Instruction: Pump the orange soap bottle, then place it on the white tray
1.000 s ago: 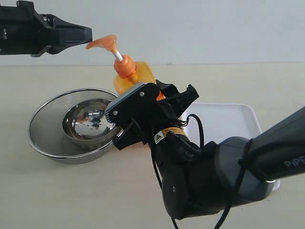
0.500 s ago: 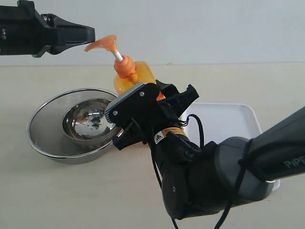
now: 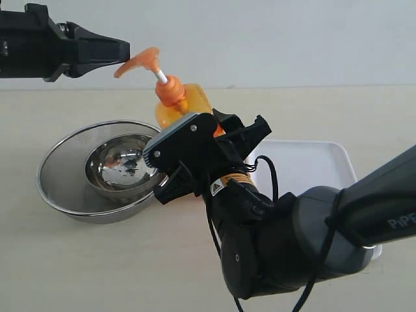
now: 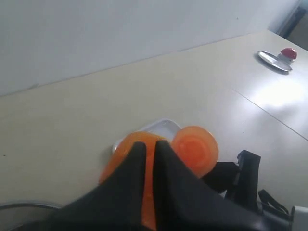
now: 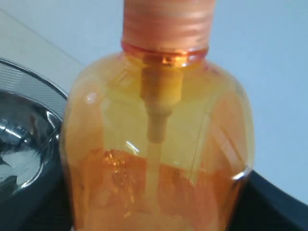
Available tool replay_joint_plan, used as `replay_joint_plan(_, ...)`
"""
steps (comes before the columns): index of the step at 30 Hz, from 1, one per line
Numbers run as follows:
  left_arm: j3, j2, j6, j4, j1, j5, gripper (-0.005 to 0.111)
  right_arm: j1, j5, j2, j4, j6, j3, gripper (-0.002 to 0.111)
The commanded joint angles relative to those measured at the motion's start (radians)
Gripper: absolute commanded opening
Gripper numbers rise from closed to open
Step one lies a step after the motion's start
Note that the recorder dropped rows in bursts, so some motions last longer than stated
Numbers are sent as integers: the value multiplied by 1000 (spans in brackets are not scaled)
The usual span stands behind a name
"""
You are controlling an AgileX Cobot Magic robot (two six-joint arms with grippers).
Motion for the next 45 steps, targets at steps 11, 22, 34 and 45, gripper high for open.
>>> replay_joint_plan(11, 4, 1, 12, -16, -6, -43, 5, 0, 23, -2, 5, 1, -2, 11)
replay_joint_plan(22, 4, -65, 47, -109, -6, 52, 5, 0, 23, -2, 5, 1, -2, 11)
replay_joint_plan(34, -27, -87, -114, 27, -35, 120, 5, 0, 23, -2, -18, 13, -2, 11)
replay_joint_plan(45, -27, -109, -378, 322, -102, 10, 5, 0, 23, -2, -10, 11, -2, 11)
